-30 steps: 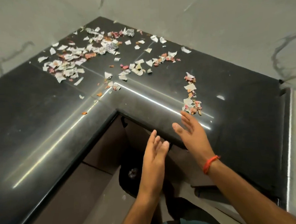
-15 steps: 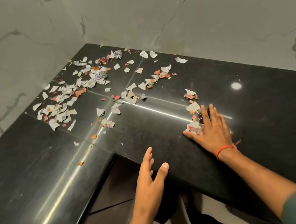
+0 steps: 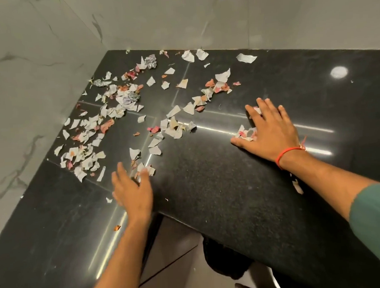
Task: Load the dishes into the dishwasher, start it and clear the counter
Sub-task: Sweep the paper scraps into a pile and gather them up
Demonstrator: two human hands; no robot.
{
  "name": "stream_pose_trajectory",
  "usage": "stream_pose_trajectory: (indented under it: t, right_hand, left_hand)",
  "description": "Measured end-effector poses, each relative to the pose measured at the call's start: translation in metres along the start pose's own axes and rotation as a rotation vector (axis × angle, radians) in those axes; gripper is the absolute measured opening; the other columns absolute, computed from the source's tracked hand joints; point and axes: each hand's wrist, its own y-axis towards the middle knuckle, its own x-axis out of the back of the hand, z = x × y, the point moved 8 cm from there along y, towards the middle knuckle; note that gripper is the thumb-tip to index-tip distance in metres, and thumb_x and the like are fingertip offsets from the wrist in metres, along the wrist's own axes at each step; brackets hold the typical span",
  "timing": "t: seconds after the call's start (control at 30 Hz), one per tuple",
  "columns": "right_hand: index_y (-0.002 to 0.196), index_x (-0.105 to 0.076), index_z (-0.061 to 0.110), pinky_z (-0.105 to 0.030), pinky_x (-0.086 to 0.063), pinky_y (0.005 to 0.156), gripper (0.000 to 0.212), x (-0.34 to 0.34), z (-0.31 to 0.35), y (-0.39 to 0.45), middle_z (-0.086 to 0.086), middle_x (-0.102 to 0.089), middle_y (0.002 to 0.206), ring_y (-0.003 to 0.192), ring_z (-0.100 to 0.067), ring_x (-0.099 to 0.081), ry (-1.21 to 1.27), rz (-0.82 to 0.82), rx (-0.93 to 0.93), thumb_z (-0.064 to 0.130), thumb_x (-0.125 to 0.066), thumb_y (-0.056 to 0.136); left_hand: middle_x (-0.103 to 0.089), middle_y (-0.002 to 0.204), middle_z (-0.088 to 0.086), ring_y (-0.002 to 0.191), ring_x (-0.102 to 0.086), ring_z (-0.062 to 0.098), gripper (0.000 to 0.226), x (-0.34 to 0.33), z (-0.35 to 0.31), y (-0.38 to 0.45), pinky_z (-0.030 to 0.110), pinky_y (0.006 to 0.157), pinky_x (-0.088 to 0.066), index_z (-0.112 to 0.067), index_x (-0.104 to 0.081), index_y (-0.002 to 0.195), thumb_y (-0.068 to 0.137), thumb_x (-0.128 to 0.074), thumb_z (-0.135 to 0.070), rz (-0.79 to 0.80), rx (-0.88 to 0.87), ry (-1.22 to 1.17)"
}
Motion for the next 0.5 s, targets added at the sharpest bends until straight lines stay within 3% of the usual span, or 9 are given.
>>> stream_pose_trajectory:
  t: [0.07, 0.13, 0.3, 0.4, 0.5]
  right_hand:
    - [0.159, -0.019, 0.030, -0.048, -0.006, 0.126, 0.110, 0.000, 0.000, 0.000, -0.006, -0.009, 0.169, 0.156, -0.024, -0.003, 0.003, 0.002, -0.001, 0.097, -0.026, 0.073]
    - [0.159, -0.021, 0.032, -0.048, -0.006, 0.126, 0.108, 0.000, -0.002, 0.001, -0.005, -0.011, 0.168, 0.156, -0.023, -0.004, 0.020, -0.005, -0.012, 0.097, -0.025, 0.073]
    - [0.158, -0.023, 0.033, -0.048, -0.009, 0.125, 0.095, 0.001, -0.001, 0.002, -0.003, -0.017, 0.167, 0.155, -0.021, -0.008, 0.088, -0.029, -0.016, 0.090, -0.022, 0.082]
    - [0.157, -0.027, 0.031, -0.049, -0.011, 0.125, 0.092, 0.004, -0.002, 0.001, -0.004, -0.022, 0.166, 0.155, -0.022, -0.013, 0.108, -0.055, -0.004, 0.087, -0.020, 0.084]
    - [0.156, -0.030, 0.029, -0.050, -0.014, 0.124, 0.091, 0.004, -0.002, 0.001, -0.005, -0.025, 0.165, 0.154, -0.023, -0.016, 0.110, -0.069, 0.004, 0.086, -0.018, 0.085]
  left_hand:
    - [-0.013, 0.168, 0.021, 0.157, -0.009, 0.035, 0.074, -0.007, 0.027, 0.025, 0.053, 0.126, -0.005, -0.017, -0.017, 0.163, 0.103, -0.046, -0.051, -0.003, 0.097, 0.092]
    - [-0.009, 0.168, 0.024, 0.156, -0.005, 0.039, 0.074, -0.023, 0.032, 0.037, 0.052, 0.126, -0.005, -0.016, -0.016, 0.163, 0.104, -0.041, -0.053, 0.037, 0.087, 0.176]
    - [-0.023, 0.164, 0.026, 0.153, -0.017, 0.042, 0.063, -0.078, -0.047, 0.010, 0.055, 0.125, -0.018, -0.016, -0.031, 0.158, 0.104, -0.042, -0.048, 0.059, -0.279, 0.319]
    - [-0.013, 0.170, 0.014, 0.158, -0.005, 0.030, 0.068, -0.126, -0.109, -0.035, 0.049, 0.128, -0.010, -0.026, -0.019, 0.163, 0.103, -0.031, -0.056, 0.169, -0.499, 0.336]
    - [-0.007, 0.172, 0.009, 0.159, 0.003, 0.025, 0.065, -0.158, -0.151, -0.066, 0.045, 0.128, -0.002, -0.030, -0.011, 0.163, 0.105, -0.026, -0.055, 0.260, -0.546, 0.259]
